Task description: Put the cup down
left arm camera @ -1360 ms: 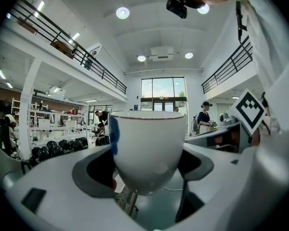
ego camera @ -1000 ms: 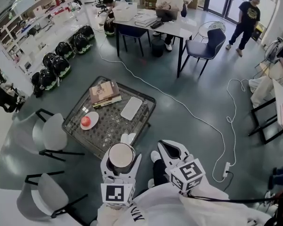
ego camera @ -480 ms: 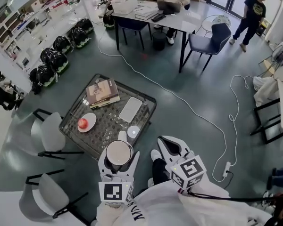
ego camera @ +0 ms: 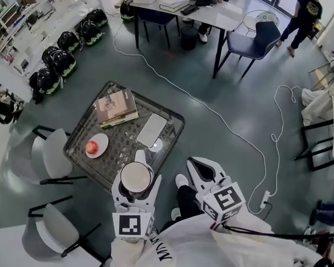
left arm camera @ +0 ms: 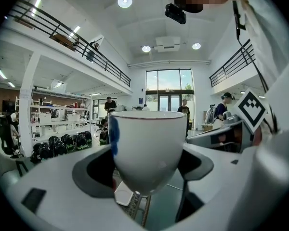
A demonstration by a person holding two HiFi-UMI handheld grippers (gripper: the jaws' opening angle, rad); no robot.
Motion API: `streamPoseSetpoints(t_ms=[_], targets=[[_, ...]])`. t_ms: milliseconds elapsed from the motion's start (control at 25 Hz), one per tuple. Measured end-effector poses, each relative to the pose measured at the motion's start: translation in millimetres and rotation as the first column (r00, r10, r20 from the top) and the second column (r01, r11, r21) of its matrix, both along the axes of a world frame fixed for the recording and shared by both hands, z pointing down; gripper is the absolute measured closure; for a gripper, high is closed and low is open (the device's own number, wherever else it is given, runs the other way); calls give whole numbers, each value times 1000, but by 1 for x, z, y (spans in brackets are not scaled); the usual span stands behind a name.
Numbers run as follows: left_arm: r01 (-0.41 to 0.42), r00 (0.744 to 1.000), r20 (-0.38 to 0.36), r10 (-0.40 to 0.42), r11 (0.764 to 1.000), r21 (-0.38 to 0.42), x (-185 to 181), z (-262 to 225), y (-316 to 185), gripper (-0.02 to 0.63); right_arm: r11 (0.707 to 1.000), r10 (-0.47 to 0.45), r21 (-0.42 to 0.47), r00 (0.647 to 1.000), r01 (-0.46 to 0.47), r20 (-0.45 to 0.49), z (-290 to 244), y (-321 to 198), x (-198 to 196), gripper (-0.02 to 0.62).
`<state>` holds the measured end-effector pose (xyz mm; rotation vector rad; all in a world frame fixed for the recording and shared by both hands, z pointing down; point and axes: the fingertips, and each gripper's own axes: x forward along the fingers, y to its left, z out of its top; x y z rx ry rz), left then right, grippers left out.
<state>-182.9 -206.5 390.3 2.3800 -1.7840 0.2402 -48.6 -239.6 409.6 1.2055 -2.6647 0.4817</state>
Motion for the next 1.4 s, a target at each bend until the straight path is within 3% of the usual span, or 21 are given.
streamPoseSetpoints(t_ms=[600, 1400], targets=[[15, 1000, -10, -15, 999, -47, -15, 56, -92, 215, 999, -9, -33, 1000, 8, -25, 37, -86, -11, 589], [19, 999, -24, -22, 994, -111, -23, 171, -192, 215, 996, 26, -86, 999, -30, -39, 125, -179, -20, 589]])
